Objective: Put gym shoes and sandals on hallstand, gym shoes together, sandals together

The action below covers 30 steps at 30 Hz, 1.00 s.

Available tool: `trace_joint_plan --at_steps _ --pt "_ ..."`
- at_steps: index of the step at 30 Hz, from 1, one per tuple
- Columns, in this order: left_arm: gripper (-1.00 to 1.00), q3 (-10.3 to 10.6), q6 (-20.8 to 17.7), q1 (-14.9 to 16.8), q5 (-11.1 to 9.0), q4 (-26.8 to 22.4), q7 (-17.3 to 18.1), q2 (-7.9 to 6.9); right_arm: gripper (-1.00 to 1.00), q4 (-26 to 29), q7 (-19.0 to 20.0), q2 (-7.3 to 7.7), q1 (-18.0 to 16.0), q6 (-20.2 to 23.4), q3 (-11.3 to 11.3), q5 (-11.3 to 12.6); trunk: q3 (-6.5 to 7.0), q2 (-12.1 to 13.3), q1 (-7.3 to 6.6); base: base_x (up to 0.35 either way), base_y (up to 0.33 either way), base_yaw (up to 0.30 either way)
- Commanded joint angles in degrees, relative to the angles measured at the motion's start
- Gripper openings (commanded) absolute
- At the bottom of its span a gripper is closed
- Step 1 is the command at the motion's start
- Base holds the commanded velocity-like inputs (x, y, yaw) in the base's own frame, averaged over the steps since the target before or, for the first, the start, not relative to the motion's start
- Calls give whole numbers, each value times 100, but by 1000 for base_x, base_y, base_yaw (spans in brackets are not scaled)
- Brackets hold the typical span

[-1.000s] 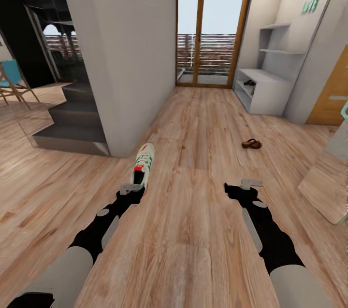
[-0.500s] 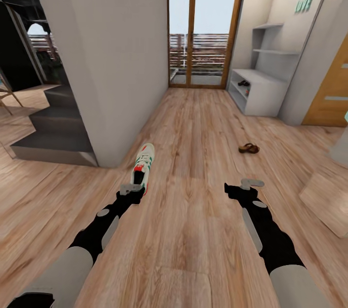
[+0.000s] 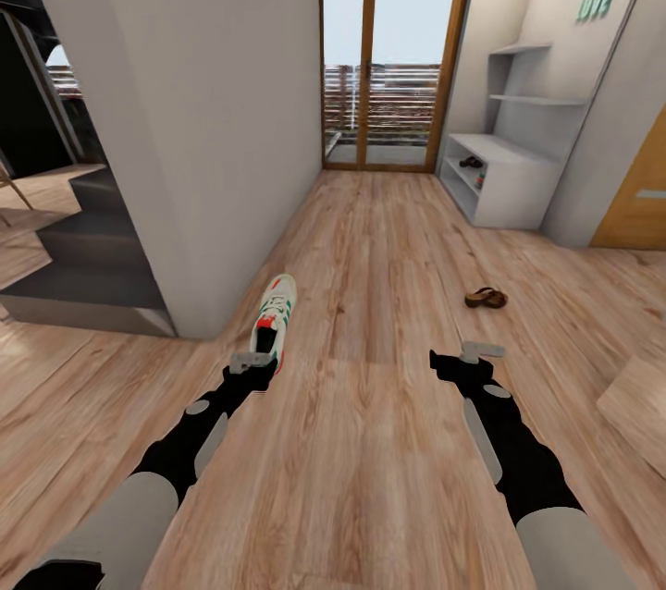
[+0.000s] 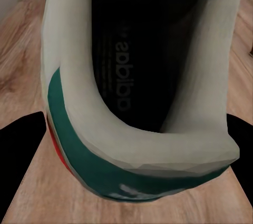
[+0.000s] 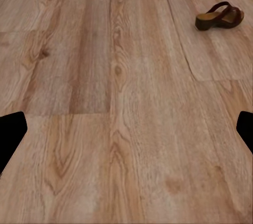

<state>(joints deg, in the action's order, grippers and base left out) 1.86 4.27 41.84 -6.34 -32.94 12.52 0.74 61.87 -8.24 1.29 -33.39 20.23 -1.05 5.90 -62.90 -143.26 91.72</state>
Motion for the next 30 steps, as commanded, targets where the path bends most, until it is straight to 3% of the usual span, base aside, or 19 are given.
trace_joint_plan --at_steps 1,15,30 --pt "-100 17 13 6 -60 6 5 -3 100 9 -38 3 -1 23 8 60 -5 -2 2 347 0 0" --pt "-100 17 12 3 -60 3 5 3 100 9 -45 3 -1 20 8 56 -5 -2 2 347 0 -155" --pt "-100 17 12 4 -60 5 5 92 100 2 -38 3 -1 23 8 60 -5 -2 2 347 0 -15"
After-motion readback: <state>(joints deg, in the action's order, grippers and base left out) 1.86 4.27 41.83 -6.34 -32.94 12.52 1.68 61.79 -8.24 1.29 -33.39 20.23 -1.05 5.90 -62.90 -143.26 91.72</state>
